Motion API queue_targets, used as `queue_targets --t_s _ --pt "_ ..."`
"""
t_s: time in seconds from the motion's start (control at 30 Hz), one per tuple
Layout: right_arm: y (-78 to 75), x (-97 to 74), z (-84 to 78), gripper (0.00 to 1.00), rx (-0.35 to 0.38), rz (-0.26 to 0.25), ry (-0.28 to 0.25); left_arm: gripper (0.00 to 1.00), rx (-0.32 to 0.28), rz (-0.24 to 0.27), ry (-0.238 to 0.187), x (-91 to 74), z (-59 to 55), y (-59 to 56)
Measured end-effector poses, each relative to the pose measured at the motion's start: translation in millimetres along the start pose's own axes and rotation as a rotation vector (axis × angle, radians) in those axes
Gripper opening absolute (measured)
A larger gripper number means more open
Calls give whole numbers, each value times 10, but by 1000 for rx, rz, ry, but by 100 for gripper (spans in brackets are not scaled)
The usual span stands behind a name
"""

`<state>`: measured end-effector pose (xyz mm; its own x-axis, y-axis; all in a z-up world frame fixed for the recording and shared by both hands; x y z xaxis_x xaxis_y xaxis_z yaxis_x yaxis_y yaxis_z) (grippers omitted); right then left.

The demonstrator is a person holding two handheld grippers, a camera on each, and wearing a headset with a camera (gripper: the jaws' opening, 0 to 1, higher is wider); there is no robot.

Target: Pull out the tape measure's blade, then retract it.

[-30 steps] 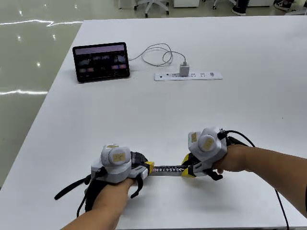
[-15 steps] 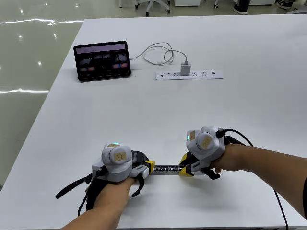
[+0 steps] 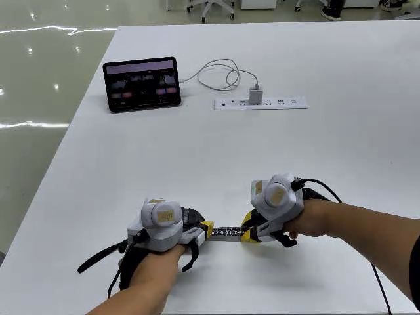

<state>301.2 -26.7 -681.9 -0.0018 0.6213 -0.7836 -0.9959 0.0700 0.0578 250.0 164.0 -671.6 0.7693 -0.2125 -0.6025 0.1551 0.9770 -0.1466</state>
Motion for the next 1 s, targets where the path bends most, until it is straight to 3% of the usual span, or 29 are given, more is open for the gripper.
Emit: queue_targets --t_s 0.6,1.0 --pt "36 98 125 11 34 -10 -24 64 -13 -3 0 -8 4 2" --pt "46 154 219 11 10 -16 -26 63 -20 -6 1 -12 4 8"
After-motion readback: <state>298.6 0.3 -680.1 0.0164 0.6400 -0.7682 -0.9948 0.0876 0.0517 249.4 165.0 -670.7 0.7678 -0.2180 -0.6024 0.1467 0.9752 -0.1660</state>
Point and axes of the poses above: the centre of the closed fingertips' face, and the gripper's own axes: x roughly forward along the fingers, y roughly to its left, z roughly out of its top, the point moved 10 cm from there along -x, roughly backward along the fingers, and after that the axes turned 3 degrees about -y, right-handed, at the moved point
